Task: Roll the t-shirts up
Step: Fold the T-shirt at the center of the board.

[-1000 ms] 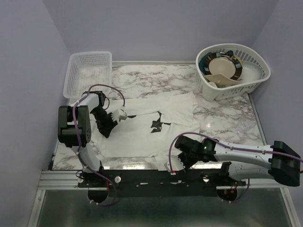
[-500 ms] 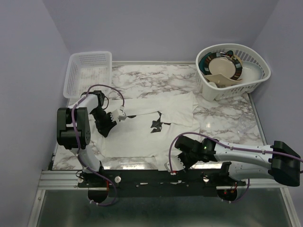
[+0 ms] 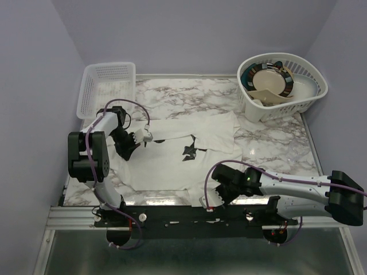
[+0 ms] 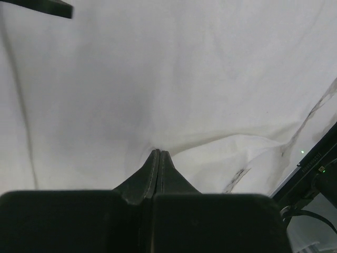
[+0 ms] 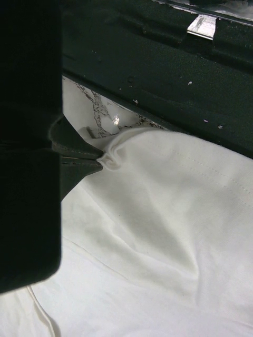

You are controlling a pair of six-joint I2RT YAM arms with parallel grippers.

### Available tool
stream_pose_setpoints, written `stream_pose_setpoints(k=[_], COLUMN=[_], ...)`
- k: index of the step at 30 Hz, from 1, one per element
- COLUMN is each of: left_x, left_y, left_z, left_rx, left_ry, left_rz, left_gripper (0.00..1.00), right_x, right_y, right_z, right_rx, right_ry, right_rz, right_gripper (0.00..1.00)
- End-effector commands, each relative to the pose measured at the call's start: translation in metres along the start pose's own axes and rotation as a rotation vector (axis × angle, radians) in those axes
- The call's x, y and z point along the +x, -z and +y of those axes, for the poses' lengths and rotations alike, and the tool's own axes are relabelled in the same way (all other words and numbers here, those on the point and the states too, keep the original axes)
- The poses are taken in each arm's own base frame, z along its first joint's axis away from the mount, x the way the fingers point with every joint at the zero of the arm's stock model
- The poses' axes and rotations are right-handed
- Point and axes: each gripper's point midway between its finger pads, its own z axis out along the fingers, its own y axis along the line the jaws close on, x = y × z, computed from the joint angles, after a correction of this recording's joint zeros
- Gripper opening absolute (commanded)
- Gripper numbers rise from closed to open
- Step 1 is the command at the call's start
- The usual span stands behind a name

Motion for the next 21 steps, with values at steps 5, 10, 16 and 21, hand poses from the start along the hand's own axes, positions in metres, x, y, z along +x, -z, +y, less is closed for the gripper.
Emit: stream_pose_setpoints(k=[5, 10, 16, 21], left_x=[-0.026, -0.012, 0.004, 0.007], left_y=[0.049, 0.051, 0.054, 0.055], left_z=[0.000, -0.010, -0.011, -0.014], left_rx=[-0.146, -0.183, -0.247, -0.289], left_ry=[0.018, 0.090, 0.300, 0.467], left_rz=[-0.124, -0.153, -0.267, -0.435], left_gripper=[0.00, 0.00, 0.00, 0.00], right_x=[0.006, 0.017, 0.019, 0.019], right_y=[0.010, 0.019, 0.021, 0.022], right_z=[-0.017, -0.019, -0.019, -0.023], right_rx=[0.037, 0.047, 0.050, 0.065], right_ry=[-0.017, -0.081, -0.096, -0.101], right_rz=[0.033, 0.059, 0.062, 0.064], right_gripper=[0.01, 0.01, 0.01, 0.01])
